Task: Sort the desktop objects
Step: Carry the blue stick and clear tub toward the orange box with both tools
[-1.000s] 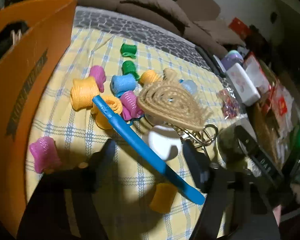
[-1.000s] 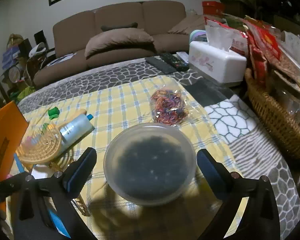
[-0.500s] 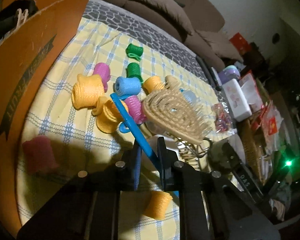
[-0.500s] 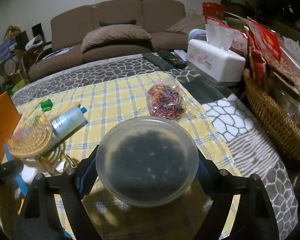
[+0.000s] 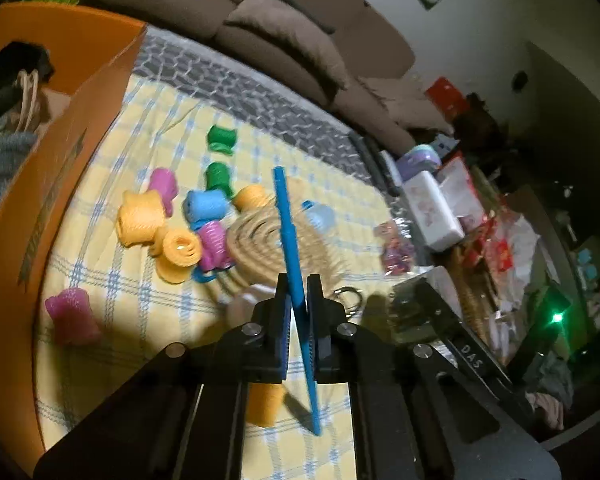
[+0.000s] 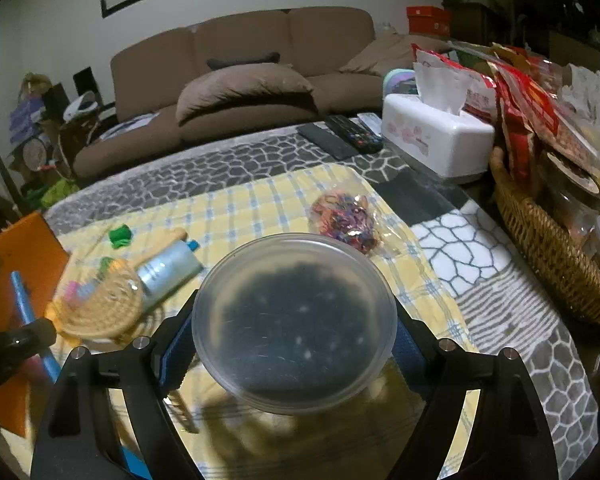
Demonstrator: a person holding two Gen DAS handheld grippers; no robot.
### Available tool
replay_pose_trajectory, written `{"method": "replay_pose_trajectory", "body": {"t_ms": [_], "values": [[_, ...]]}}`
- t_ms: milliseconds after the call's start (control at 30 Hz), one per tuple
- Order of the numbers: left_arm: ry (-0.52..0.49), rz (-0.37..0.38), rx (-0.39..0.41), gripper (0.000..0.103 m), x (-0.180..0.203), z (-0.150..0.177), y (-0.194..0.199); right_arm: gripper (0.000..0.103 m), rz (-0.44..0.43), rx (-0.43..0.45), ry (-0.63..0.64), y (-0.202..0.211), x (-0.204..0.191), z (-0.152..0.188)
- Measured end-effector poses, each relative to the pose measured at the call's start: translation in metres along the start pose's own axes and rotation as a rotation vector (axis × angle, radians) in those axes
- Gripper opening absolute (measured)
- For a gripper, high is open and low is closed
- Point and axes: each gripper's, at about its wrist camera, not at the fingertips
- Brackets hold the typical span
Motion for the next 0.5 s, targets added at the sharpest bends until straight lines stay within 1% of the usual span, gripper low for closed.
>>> {"method": "replay_pose_trajectory", "body": {"t_ms": [233, 300, 433, 500], "values": [[-0.032, 0.045, 0.054, 0.005, 0.012, -0.011, 0.03, 0.086, -0.067, 0.02, 0.016, 0.023, -0.017, -0.014], [-0.044, 0.052, 0.082, 0.005, 0.015, -0.016, 0.043, 0.086, -0.092, 0.031, 0.026, 0.031, -0.024, -0.019], [-0.054, 0.055, 0.165, 0.005, 0.013, -0.027, 0.08, 0.086, -0.151, 0.057, 0.052, 0.05, -0.046, -0.029], [-0.061, 0.043, 0.207, 0.005, 0.009, -0.034, 0.098, 0.086, -0.188, 0.066, 0.064, 0.059, -0.06, -0.033]]}}
Point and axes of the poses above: each gripper's, at about its wrist camera, not at the fingertips, and y roughly against the way its jaws point, x to its right, z to its underside, and after that the axes turned 3 degrees about -y, right-handed
